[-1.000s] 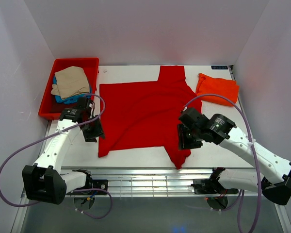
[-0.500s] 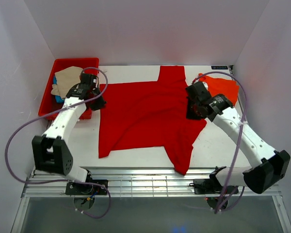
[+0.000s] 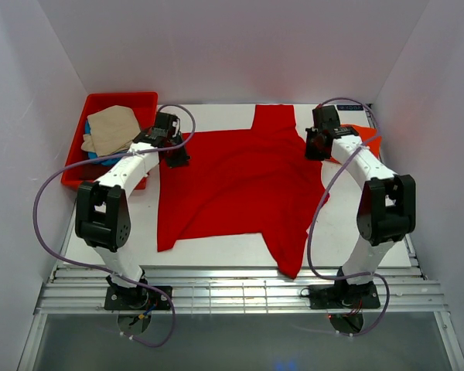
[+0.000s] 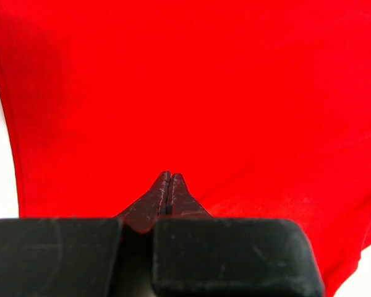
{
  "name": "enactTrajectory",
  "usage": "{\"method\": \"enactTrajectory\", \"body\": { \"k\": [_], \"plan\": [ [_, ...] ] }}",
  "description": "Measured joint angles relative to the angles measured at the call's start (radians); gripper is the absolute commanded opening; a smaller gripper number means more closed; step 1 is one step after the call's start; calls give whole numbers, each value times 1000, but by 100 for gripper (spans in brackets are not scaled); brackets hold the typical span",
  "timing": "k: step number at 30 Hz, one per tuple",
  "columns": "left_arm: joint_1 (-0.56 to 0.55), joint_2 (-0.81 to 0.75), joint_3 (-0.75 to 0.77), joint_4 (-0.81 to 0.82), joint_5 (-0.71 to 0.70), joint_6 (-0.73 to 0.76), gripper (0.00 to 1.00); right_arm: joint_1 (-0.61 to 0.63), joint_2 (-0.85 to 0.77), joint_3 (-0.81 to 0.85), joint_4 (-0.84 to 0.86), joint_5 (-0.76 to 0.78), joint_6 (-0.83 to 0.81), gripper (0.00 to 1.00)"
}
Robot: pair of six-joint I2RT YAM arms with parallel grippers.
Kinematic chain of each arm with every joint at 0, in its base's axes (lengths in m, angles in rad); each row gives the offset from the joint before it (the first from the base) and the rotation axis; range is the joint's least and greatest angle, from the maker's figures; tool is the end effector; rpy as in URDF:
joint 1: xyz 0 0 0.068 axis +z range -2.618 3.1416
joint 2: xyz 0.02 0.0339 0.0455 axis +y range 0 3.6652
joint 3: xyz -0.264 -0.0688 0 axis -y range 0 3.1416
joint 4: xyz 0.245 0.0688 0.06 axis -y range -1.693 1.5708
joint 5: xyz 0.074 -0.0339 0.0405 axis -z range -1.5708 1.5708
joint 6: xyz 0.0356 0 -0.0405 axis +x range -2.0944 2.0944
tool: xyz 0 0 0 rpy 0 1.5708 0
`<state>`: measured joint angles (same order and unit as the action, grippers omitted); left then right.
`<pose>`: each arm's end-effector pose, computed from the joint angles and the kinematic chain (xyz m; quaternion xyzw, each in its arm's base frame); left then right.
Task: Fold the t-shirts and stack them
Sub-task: Flatten the tshirt out
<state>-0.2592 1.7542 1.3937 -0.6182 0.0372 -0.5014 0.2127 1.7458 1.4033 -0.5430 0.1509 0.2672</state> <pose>0.3667 -0.0986 0.2519 -0.1101 0.9500 -0.1248 0.2642 0.3784 0.0763 0.2632 0.0509 0.9382 0.0107 0.3423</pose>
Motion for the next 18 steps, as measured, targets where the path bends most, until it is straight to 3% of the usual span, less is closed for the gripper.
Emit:
{"method": "enactTrajectory", "body": {
  "k": [8, 15, 18],
  "plan": [
    [0, 64, -29, 82, -6, 23, 0, -44, 290, 311, 72, -51, -52, 8],
    [0, 244, -13, 69, -7, 18, 0, -76, 482, 538, 81, -74, -73, 8],
    [2, 247, 7, 61, -3, 22, 0, -91, 547, 600, 73, -80, -74, 8]
  ]
}}
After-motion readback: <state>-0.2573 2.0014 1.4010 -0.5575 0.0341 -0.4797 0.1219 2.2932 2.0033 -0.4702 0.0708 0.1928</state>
